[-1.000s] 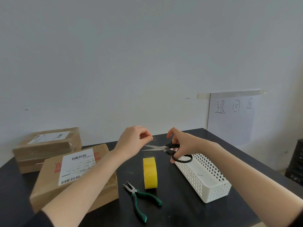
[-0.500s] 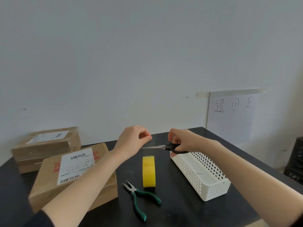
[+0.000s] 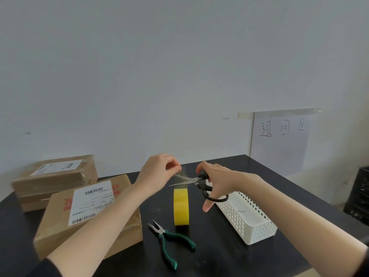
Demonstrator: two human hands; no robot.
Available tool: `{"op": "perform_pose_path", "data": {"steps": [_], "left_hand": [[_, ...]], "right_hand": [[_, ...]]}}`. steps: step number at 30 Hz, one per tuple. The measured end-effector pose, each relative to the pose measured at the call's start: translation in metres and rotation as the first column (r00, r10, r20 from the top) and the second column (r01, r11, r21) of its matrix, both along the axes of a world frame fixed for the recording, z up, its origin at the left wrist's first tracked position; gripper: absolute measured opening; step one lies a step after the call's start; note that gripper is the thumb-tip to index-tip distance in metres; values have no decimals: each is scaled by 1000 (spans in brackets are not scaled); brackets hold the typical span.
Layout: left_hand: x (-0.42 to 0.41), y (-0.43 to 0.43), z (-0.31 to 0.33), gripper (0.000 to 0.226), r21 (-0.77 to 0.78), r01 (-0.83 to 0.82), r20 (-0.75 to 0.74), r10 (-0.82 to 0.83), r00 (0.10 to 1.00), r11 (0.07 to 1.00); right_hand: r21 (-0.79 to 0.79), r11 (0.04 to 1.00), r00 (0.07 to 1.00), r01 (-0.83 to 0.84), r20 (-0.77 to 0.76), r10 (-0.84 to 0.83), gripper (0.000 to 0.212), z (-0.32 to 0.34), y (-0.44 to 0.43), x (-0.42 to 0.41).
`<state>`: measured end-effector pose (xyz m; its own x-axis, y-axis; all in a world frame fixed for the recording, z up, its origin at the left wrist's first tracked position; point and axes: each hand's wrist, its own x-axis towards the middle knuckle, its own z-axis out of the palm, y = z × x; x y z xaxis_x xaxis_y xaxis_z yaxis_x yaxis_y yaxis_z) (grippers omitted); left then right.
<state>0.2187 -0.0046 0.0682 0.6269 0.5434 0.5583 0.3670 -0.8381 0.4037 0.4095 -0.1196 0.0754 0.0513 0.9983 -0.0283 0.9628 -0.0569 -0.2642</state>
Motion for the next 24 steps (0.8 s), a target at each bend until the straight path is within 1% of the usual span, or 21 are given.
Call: {"op": "perform_pose_path", "data": {"steps": [2,5,7,11,14,16,20,24], "left_hand": [[-2,0,3,8,-3,-3,21,3,1000,1000],[-4,0,15,9,-16,-1,112,3,994,1000],[-4,1,23,9,-18,3,146,0,989,1000],[-4,-1,26,9,-20,16,139,-13,990,1000],[-3,-1,21,9,-18,16,143,-13,990,1000],[-3,-2,19,7,-10,9,138,-8,990,1000],[-6,-1,17,7,-1,-6,134,6,991,1000],[-9,1,14,8,-9,-19,129,20,991,1000]], "right_hand": [[21,1000,1000,15,9,-15,99,-1,2,0],[36,999,997,41,66,-43,97,-1,3,2],[61,996,996,59,60,-62,96,-2,4,4],[156,986,998,66,8,-68,92,2,5,6],[146,986,997,78,-2,-79,87,6,3,7],[118,987,994,108,-50,-102,80,7,0,8],[74,984,973,165,-175,-150,72,0,-3,4],[53,956,920,290,-290,-263,51,-13,1,-1]]}}
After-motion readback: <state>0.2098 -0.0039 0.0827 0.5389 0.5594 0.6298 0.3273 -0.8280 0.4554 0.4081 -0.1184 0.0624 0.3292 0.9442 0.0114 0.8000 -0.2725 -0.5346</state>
